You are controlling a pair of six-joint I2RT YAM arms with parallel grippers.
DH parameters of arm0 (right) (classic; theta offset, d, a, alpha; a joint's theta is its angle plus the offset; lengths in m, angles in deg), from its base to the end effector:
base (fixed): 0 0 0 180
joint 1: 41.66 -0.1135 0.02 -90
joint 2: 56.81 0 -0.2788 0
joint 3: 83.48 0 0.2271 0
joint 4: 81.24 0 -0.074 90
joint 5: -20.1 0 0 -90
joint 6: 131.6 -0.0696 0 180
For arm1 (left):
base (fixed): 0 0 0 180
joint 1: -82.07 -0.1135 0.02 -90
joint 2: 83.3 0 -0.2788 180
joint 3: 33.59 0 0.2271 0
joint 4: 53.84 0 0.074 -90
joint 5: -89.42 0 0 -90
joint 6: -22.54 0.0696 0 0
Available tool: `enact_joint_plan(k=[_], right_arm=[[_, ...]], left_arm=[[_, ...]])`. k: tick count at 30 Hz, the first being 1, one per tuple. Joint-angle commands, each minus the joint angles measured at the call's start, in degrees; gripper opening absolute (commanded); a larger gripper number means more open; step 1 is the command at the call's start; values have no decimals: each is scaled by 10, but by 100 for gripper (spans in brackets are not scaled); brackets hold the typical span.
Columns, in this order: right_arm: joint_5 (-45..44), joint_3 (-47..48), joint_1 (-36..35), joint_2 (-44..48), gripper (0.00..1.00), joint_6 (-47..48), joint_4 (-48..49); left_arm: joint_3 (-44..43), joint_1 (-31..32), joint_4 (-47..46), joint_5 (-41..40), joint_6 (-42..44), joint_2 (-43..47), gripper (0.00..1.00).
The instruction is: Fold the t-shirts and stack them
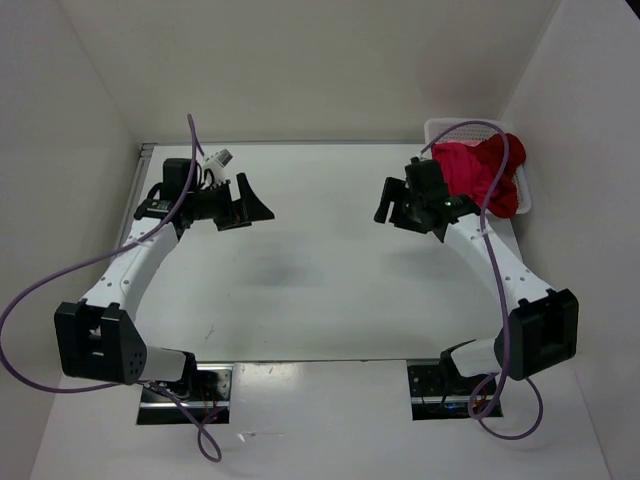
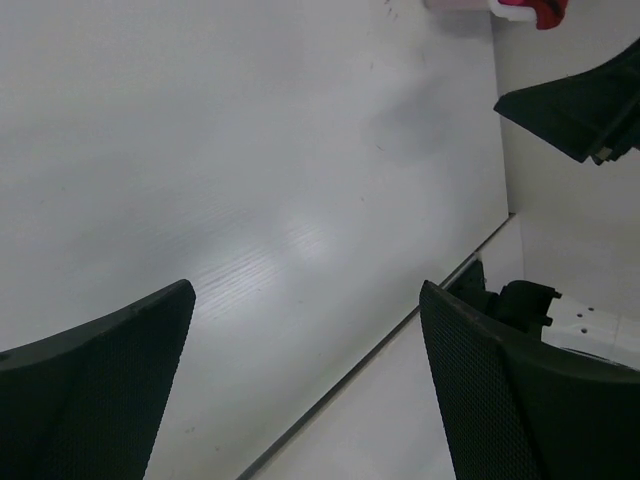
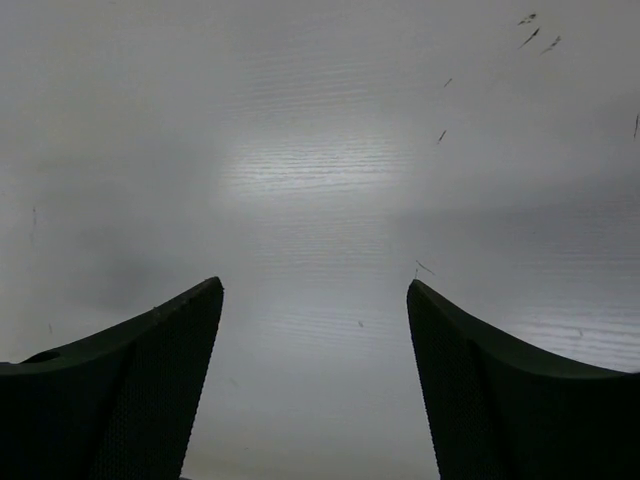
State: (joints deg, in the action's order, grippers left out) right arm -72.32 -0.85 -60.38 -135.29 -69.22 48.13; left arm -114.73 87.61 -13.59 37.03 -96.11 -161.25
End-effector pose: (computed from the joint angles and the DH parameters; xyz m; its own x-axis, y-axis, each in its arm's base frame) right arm 0.2753 0.0902 0.2990 -0.7444 0.2368 -0.6243 0.0587 0.9546 0.2921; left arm 0.2861 -0.0704 0.3210 -0.7955 -0.3044 -0.5240 0.2049 0.6786 -0.7054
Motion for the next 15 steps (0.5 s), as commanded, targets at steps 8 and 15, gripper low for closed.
enact_joint_plan(k=[8,15], right_arm=[[12,90,114,-15,19,-17,24],[-97,238,188,-149,0,6,-5]], left_arm=[[46,2,-116,135,-30,22,88],[49,2,-95,53,-16,65,13]])
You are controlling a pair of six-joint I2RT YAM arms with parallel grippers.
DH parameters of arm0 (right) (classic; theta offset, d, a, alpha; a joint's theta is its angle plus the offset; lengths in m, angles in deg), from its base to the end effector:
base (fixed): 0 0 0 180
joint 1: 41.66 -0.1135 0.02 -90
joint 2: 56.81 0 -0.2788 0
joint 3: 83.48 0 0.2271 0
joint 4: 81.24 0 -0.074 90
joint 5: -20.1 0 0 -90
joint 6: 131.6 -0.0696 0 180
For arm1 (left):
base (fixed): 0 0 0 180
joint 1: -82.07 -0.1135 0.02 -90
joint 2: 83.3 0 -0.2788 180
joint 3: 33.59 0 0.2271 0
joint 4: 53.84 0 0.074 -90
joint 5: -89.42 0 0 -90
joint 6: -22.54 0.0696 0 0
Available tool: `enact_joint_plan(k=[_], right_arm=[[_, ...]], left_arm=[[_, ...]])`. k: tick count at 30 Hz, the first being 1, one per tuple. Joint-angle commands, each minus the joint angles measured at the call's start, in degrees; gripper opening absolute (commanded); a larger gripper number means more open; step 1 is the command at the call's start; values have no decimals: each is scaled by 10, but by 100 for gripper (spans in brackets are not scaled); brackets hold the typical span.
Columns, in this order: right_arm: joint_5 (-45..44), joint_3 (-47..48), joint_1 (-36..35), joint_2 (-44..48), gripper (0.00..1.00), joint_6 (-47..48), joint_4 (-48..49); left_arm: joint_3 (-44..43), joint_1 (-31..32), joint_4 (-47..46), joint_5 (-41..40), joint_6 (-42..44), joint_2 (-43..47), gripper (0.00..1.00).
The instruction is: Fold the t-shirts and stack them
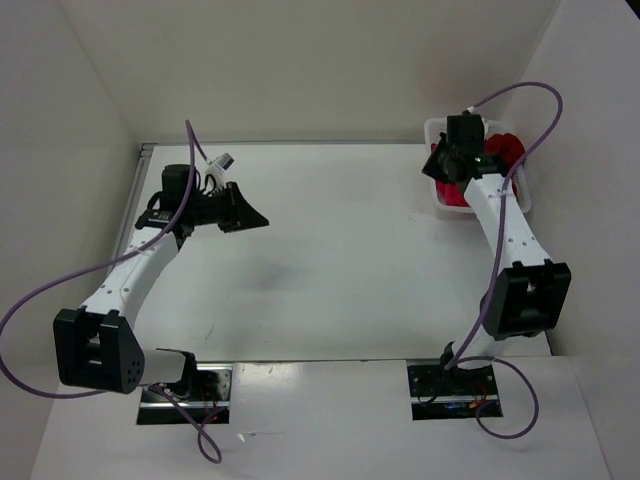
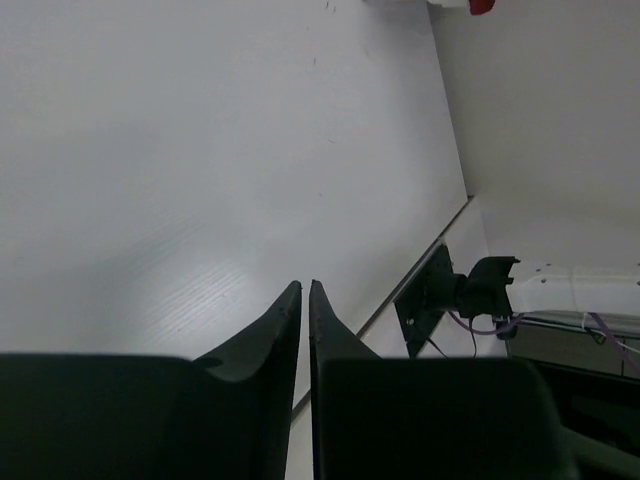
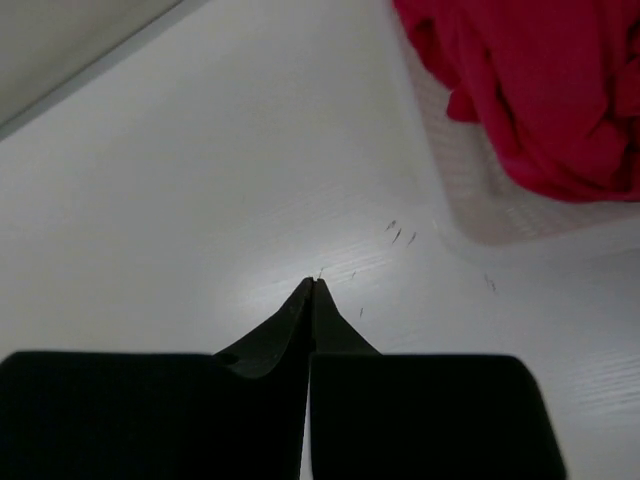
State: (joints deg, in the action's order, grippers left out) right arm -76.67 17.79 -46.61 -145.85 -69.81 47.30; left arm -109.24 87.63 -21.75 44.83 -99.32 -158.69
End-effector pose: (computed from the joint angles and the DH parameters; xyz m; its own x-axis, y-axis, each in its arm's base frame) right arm 0.3475 0.0219 0.3499 -0.5527 0.4233 -0.7178 0.3025 0.9046 0.3005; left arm 0.2750 -0.0766 0.3195 -0.7996 -0.2945 -0.5234 0.2922 0.5706 -0.7675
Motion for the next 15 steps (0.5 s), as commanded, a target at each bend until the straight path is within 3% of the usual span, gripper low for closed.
enact_joint_plan(k=[1,3,6,9,10,15], right_arm=[[-54,72,62,-56,0,5,19],[-59,93,82,-98,1,-4,27],[-72,139,112,-158,12,-18,38],[-81,186,129,-202,29,-18,33],[-81,200,129,-208,32,-18,38],[-90,233,146,-254,48,-23,44]], left_arm=[[-6,2,-13,-31,16,45,11],[7,2,-13,-31,16,53,10],[26,2,-21,-31,11,68,13],[39,2,-15,-31,16,68,31],[39,2,-10,-31,16,68,43],[53,2,3,-44,27,68,52]])
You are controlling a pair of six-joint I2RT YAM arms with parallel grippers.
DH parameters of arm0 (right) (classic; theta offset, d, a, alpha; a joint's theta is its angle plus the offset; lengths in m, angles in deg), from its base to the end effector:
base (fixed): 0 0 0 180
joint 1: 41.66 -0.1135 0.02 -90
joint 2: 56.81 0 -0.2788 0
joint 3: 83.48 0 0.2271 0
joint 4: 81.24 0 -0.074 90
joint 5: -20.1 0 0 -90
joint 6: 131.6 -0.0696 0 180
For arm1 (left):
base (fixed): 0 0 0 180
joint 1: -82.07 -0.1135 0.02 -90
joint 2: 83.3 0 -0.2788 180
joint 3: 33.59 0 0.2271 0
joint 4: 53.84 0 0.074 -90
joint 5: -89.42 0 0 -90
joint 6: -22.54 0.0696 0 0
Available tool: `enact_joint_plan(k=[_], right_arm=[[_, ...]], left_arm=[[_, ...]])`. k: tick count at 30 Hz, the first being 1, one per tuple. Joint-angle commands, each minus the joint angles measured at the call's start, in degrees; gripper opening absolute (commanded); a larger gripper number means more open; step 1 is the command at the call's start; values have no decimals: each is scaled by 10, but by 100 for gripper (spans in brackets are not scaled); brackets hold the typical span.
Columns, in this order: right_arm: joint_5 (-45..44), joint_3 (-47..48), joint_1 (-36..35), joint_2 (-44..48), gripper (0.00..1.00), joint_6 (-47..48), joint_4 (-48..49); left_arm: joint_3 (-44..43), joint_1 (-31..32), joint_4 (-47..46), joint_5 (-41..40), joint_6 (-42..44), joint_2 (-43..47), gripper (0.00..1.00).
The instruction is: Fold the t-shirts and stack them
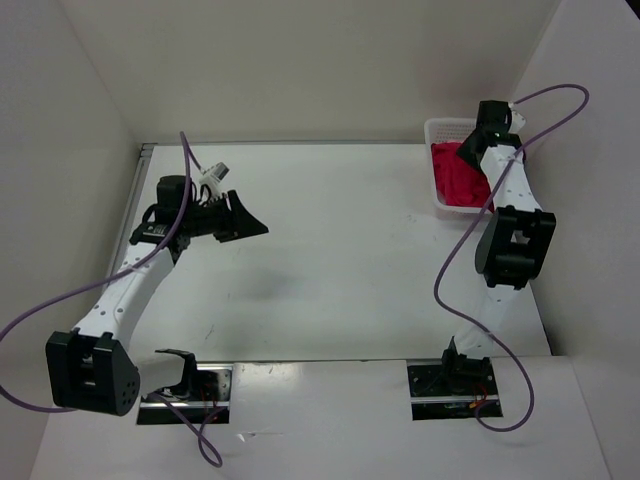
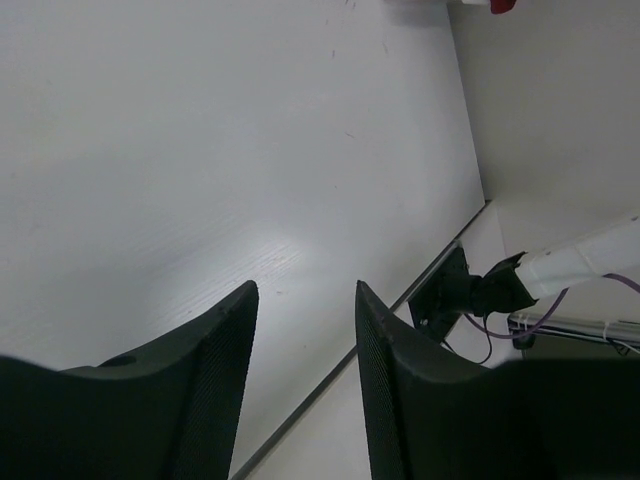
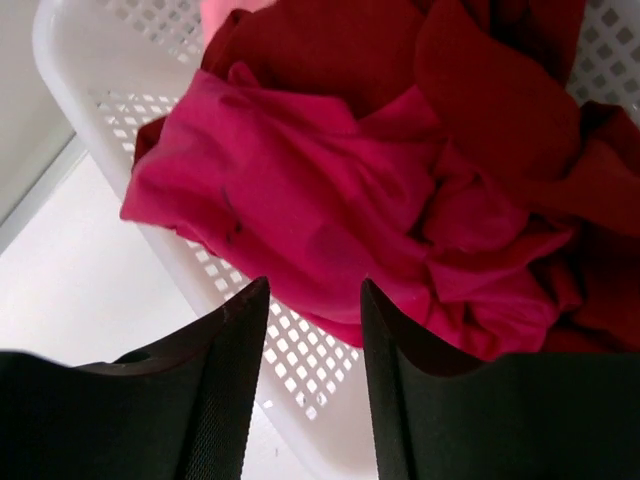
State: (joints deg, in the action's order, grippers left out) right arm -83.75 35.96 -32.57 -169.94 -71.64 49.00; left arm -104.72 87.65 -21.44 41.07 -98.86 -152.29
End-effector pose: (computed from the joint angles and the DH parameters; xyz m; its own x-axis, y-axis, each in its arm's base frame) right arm 0.4496 -0.0888 0.2975 -0.4252 0.5603 -0.7109 0.6213 0.7518 0.2209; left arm 0.2501 -0.0709 0.3187 -0.7636 -0.3166 -0.5628 0.2884 0.6127 -0.7359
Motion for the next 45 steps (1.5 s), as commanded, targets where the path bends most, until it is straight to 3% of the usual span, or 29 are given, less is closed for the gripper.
enact_joint_plan(k=[1,13,17,21,27,33,36,40,45], right_arm=[[-14,70,6,-25,50,-5,27],[20,142,6,-111,55,7,27],[34,132,6,-101,22,7,46],[39,105,6,-57,0,7,63],[45,115,6,-18,0,23,44],[102,110,-20,111,0,17,40],[116,170,-79,163,0,7,12],[200,273,-160,211,0,2,23],[351,377,-180,251,0,-83,82]], left_arm=[[8,1,0,-7,22,4,52],[8,1,0,-13,15,-18,56],[8,1,-6,-24,10,-13,57],[8,1,-12,-24,4,-13,57],[2,1,-17,-24,-7,-13,57],[-25,1,-58,-24,-67,-20,60],[-47,7,-81,-39,-110,-27,61],[-68,13,-66,-89,-111,-27,63],[-80,13,-60,-123,-130,-2,63]])
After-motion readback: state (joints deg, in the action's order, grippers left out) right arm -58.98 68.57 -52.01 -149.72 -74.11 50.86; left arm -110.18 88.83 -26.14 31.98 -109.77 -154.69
